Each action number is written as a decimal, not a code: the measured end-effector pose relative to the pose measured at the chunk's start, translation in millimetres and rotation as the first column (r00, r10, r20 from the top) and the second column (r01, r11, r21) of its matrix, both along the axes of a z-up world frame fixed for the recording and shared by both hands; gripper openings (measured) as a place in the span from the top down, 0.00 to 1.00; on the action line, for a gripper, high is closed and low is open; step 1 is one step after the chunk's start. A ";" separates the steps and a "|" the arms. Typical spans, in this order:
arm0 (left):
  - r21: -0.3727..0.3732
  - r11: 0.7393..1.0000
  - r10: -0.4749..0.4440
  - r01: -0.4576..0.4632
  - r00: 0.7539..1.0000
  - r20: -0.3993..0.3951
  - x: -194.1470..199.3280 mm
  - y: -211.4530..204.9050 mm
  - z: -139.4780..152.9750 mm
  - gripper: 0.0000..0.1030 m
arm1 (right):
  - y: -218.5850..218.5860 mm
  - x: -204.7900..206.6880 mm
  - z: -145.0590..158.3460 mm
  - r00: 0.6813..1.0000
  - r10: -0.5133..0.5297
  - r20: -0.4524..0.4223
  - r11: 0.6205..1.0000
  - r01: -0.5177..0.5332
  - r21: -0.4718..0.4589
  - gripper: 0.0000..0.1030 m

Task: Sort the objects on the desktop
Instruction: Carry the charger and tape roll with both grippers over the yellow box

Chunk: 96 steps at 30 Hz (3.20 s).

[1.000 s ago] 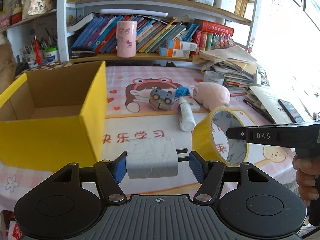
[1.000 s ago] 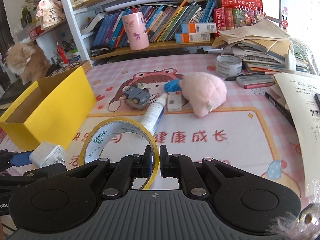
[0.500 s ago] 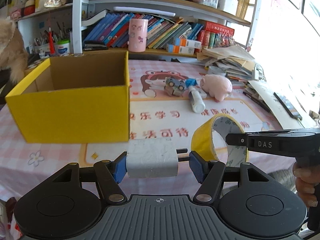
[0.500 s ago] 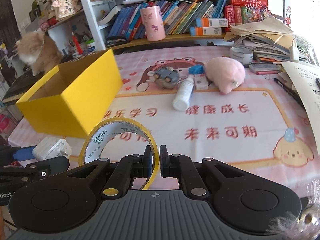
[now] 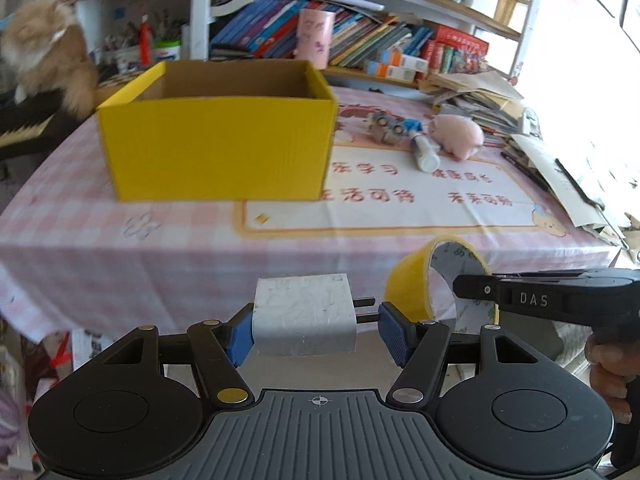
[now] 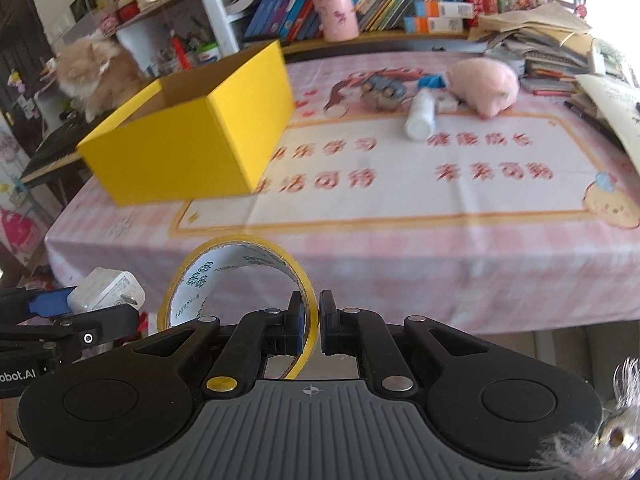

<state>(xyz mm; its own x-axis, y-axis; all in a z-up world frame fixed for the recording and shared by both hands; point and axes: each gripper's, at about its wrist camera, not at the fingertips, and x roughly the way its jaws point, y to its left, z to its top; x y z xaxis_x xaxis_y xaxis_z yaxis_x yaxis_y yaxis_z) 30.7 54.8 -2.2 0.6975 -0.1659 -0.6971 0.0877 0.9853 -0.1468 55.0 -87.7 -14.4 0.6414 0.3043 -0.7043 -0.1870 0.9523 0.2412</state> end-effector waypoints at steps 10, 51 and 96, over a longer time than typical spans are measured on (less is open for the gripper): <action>-0.033 0.998 0.052 -0.052 0.999 -0.013 -22.7 25.1 -3.9 0.38 | 40.3 -23.8 -0.4 0.993 0.119 -0.017 0.992 -0.120 -0.042 0.94; -0.084 0.983 0.172 -0.165 0.982 0.078 -22.5 73.4 8.9 0.38 | 103.9 -0.1 24.8 0.953 0.297 0.055 0.948 -0.288 -0.138 0.93; 0.081 0.974 0.191 -0.212 0.958 0.215 214.3 98.7 70.7 0.38 | 134.5 272.0 75.1 0.804 0.570 0.170 0.812 -0.518 -0.269 0.93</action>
<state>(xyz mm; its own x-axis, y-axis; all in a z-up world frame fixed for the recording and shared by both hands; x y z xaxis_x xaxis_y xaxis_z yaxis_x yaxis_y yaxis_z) 245.0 153.6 68.5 0.8383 0.0578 -0.5421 -0.0969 0.9943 -0.0437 327.0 46.8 60.8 0.5632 0.5219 -0.6406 -0.7140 0.6976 -0.0594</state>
